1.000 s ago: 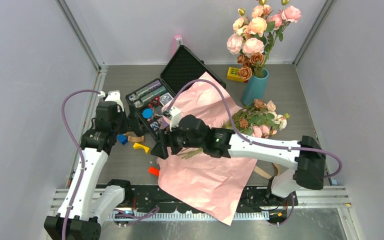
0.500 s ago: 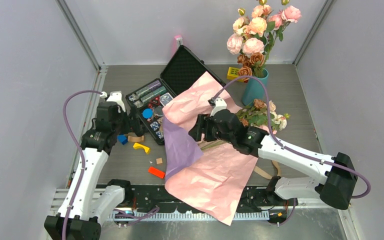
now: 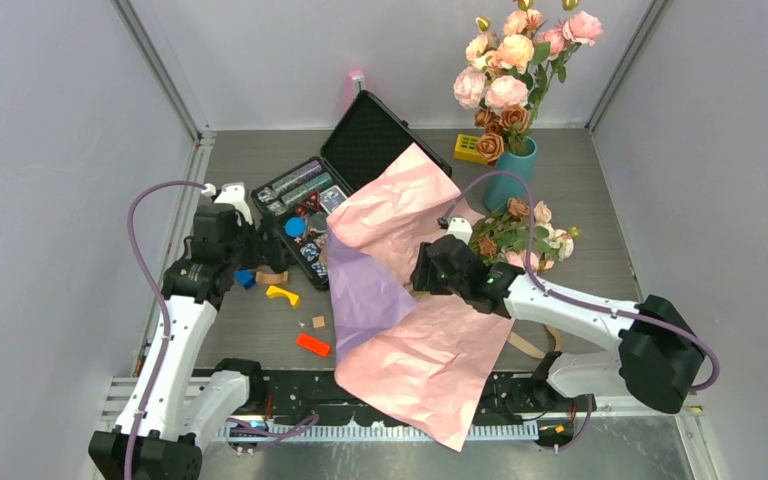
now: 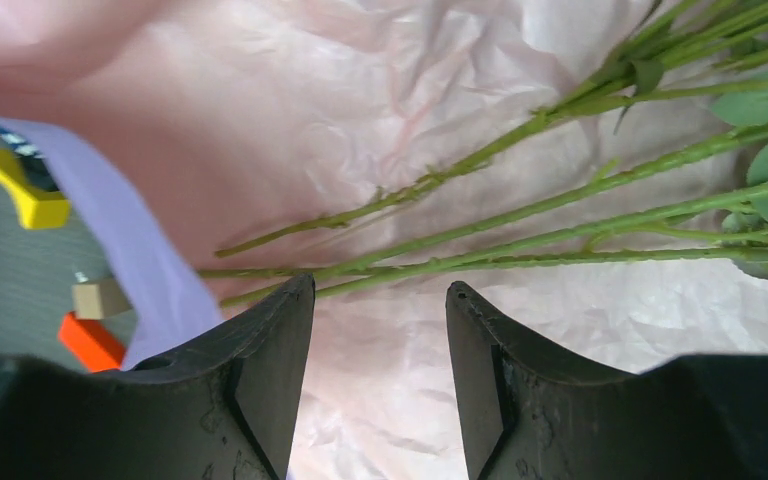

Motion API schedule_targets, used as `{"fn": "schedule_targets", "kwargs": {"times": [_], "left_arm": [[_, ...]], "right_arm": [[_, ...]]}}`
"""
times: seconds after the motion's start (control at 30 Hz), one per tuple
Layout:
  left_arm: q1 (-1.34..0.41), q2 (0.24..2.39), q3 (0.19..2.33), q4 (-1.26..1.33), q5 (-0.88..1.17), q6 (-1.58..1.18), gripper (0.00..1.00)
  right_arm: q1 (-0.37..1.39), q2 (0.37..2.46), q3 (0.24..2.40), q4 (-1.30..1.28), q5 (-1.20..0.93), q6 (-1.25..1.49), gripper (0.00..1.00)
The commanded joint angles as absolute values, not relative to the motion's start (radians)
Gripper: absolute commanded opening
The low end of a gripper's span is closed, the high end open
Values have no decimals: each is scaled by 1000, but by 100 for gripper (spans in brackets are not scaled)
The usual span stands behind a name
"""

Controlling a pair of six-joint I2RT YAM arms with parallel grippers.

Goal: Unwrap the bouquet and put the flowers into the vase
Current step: Unfold the wrapping paper at the center of the board.

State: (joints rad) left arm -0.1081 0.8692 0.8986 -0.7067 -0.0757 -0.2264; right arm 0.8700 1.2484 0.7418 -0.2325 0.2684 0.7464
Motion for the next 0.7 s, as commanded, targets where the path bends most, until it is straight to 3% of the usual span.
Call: {"fn": "schedule_targets", "kwargs": {"times": [0.0, 0.33, 0.67], "left_arm": [[-102, 868, 897, -666, -58, -215, 100], [-101, 871, 897, -664, -50, -215, 100], [-101, 875, 896, -656, -48, -215, 100]], "right_arm": [[849, 1292, 722, -152, 309, 758, 56], [853, 1433, 724, 115, -82, 655, 48], [956, 1624, 886, 249, -162, 626, 47]]}}
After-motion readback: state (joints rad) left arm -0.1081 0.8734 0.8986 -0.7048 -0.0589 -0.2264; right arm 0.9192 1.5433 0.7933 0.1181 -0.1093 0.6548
